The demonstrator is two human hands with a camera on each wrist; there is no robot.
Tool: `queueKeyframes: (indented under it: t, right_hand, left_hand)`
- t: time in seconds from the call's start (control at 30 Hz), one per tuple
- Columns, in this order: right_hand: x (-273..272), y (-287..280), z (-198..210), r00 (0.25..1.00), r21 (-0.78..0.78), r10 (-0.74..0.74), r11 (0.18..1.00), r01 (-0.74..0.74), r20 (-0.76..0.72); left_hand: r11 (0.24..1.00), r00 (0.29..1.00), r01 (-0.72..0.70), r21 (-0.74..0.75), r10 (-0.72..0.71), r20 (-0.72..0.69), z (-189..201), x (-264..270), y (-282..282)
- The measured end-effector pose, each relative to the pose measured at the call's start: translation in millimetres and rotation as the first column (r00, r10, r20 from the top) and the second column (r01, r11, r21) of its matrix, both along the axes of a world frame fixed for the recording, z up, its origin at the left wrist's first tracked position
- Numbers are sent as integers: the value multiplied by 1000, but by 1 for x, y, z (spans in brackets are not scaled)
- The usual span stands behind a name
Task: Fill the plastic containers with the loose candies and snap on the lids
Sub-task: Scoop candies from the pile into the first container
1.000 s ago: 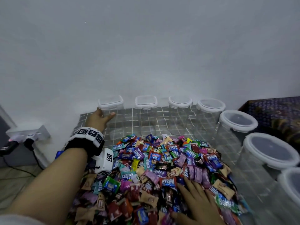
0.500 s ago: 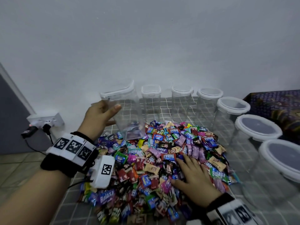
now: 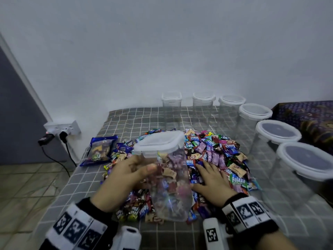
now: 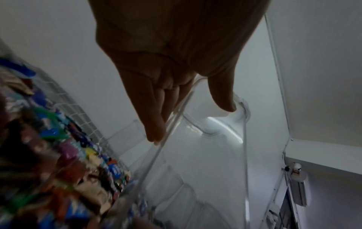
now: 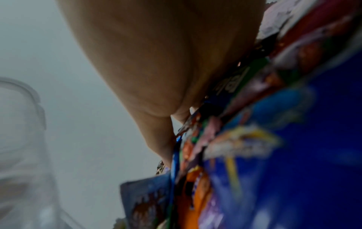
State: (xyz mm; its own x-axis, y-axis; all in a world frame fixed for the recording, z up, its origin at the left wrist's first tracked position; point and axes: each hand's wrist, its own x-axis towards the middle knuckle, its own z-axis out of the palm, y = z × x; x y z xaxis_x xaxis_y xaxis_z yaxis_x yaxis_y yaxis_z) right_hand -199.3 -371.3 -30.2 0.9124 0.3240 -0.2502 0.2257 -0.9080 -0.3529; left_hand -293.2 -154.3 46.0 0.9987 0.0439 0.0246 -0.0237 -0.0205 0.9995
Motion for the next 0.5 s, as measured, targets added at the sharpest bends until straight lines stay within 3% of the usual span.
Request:
queueKeyframes:
  t: [0.17, 0.3, 0.4, 0.5]
  right_hand:
    - [-1, 0, 1, 1000, 12, -6, 1000, 6, 2]
    - [-1, 0, 2, 1000, 34, -26, 999, 26, -6]
    - [-5, 0, 5, 996, 110, -87, 990, 87, -6]
    - [-13, -1, 11, 992, 174, -118, 978, 111, 32]
  left_hand:
    - [999, 991, 23, -28, -26, -129, -15, -13, -16]
    - [999, 991, 30, 14, -28, -129, -23, -16, -21]
    - [999, 996, -6, 32, 8, -84, -27, -16, -20]
    - [974, 996, -61, 218, 46, 70, -33, -17, -17]
